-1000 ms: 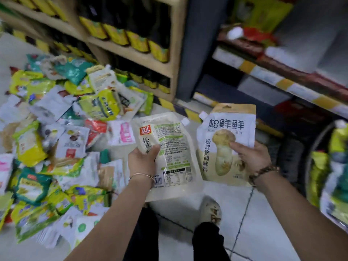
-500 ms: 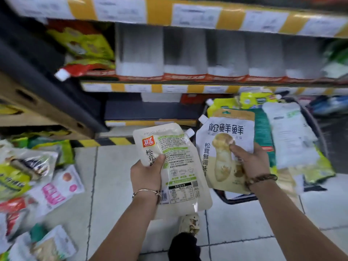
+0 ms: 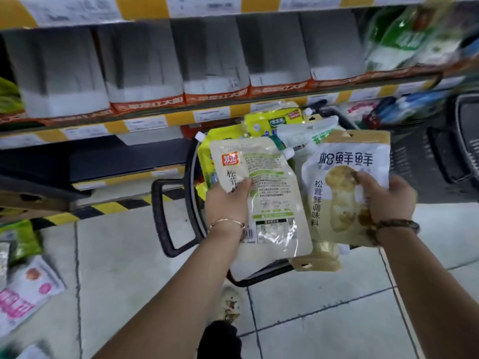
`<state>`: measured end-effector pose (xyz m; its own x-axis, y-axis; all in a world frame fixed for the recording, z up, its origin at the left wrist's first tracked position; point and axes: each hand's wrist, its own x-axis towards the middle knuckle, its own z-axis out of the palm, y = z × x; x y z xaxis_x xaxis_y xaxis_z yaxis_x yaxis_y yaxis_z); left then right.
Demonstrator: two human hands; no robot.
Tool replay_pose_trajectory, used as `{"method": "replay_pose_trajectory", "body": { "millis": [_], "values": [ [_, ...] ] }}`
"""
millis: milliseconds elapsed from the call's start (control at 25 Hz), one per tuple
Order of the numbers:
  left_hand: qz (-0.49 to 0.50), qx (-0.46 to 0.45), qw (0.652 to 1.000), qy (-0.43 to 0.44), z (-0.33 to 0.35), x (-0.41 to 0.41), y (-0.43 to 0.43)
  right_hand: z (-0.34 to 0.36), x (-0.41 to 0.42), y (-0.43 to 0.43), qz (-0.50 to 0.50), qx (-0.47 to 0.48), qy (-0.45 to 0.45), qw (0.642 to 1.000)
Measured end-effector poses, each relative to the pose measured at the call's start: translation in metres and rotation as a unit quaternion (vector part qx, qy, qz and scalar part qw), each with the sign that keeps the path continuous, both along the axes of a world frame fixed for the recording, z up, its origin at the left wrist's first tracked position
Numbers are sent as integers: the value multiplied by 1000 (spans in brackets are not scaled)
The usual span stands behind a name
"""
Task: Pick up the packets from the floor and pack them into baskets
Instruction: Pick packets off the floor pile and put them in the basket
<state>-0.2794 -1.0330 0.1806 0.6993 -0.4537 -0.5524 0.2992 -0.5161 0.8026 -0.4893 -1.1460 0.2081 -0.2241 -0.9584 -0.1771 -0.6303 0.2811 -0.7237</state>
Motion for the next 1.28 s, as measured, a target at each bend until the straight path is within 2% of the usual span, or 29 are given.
{"method": "replay_pose_trajectory", "body": {
  "millis": [280,360,480,560,720,760,840,1000,1120,1280],
  "values": [
    [0,16,998,-59,-13,-10,-53,-13,-3,-53,49,-14,-20,999],
    [-8,6,997,-82,-19,-9,-57,-23,7,-65,51,-11,30,998],
    [-74,49,978,-190,-26,-15,-52,-42,21,-75,31,69,108,991],
    [-158,113,941,-278,-27,-22,-46,-52,27,-76,40,95,131,986],
    [-371,165,808,-426,-26,-23,-44,-55,47,-57,107,127,209,964],
    [-400,168,778,-454,-25,-21,-47,-55,53,-51,119,136,214,960],
    [-442,176,745,-467,-21,-18,-59,-59,58,-42,144,133,241,951],
    [-506,176,763,-360,-26,-26,-86,-67,59,-44,196,112,259,939],
    [-479,171,780,-364,-37,-43,-92,-72,54,-56,210,107,268,934],
    [-457,173,770,-410,-45,-58,-92,-76,44,-73,252,85,268,926]
  ]
}}
